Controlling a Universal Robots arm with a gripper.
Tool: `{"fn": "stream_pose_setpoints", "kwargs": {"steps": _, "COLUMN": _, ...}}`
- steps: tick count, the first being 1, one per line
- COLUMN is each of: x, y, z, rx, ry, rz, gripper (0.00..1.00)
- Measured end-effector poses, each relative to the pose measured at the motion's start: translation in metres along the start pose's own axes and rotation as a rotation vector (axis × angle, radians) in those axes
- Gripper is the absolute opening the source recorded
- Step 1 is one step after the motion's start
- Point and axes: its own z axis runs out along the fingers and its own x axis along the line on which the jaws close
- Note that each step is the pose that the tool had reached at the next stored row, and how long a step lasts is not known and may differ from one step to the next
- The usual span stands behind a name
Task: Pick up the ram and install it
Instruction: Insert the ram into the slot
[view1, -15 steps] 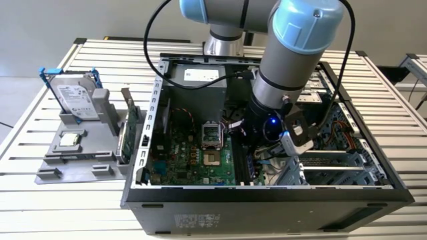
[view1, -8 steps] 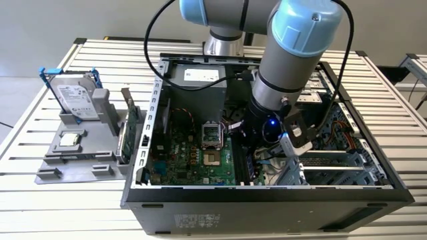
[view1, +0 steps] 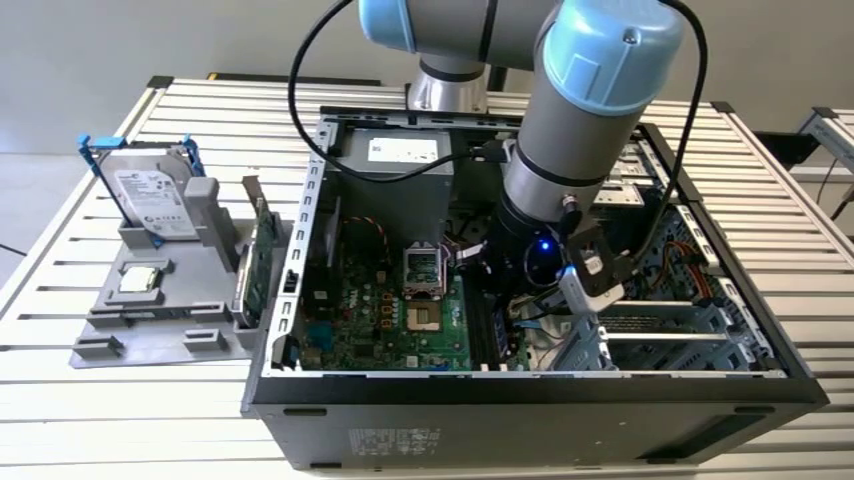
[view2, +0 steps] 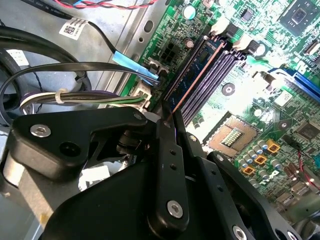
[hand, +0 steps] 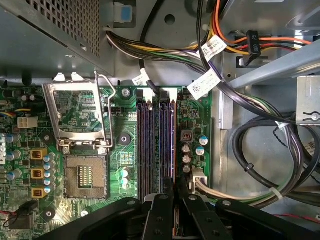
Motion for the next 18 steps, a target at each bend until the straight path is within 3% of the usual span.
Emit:
{"fn": "stream_pose_setpoints", "kwargs": {"steps": 1, "x": 0.0000, "y": 0.0001, "z": 0.0001, "rx": -0.0003, "ry": 0.0001, "rz": 0.000, "gripper": 0.00}}
{"fn": "stream_pose_setpoints", "kwargs": {"steps": 2, "x": 0.0000, "y": 0.0000, "z": 0.0001, "rx": -0.0003, "ry": 0.0000, "rz": 0.000, "gripper": 1.00}}
{"fn": "stream_pose_setpoints", "kwargs": {"steps": 8, "x": 0.0000, "y": 0.0001, "z": -0.0022, "rx": -0.0003, "ry": -0.0001, "rz": 0.000, "gripper": 1.00}}
{"fn": "stream_pose_setpoints", "kwargs": {"steps": 11, "x": 0.0003, "y": 0.0001, "z": -0.0094, "rx": -0.0002, "ry": 0.0002, "rz": 0.000, "gripper": 1.00}}
{"fn": "stream_pose_setpoints", "kwargs": {"steps": 15, "x": 0.0007, "y": 0.0001, "z": -0.0248, "rx": 0.0000, "ry": 0.0011, "rz": 0.000, "gripper": 1.00}}
{"fn": "stream_pose_setpoints", "kwargs": {"steps": 18, "x": 0.0008, "y": 0.0001, "z": -0.0292, "rx": -0.0003, "ry": 0.0013, "rz": 0.000, "gripper": 1.00}}
